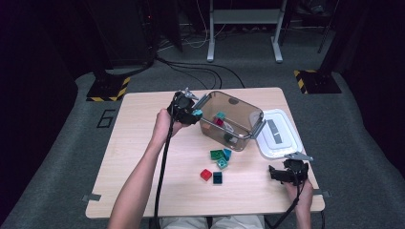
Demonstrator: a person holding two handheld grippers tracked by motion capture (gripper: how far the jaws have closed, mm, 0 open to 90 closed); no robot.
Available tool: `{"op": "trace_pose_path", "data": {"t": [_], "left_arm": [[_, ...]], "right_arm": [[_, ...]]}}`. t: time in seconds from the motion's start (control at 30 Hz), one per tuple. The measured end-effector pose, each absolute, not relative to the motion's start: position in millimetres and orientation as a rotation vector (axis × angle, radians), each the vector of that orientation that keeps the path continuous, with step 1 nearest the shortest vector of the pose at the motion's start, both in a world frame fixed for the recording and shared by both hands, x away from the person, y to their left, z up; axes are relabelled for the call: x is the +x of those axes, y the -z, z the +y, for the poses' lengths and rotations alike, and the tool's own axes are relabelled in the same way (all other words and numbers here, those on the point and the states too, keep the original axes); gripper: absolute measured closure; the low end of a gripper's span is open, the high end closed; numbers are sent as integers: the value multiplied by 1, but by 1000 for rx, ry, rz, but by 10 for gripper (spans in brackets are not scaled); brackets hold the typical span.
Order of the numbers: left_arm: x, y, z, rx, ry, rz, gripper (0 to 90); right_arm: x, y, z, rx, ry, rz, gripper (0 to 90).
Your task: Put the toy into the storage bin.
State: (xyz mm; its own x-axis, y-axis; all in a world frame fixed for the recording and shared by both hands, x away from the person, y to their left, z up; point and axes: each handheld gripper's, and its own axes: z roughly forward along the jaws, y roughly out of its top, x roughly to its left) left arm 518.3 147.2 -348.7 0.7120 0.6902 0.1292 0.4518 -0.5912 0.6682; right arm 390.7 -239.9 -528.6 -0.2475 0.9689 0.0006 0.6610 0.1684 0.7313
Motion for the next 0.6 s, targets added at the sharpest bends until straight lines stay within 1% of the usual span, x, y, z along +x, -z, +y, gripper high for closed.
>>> {"op": "trace_pose_path", "data": {"t": [0.6], "left_arm": [[549,349,121,2325,-500,897,565]], "right_arm": [[391,529,-240,1534,-862,1980,70]]}}
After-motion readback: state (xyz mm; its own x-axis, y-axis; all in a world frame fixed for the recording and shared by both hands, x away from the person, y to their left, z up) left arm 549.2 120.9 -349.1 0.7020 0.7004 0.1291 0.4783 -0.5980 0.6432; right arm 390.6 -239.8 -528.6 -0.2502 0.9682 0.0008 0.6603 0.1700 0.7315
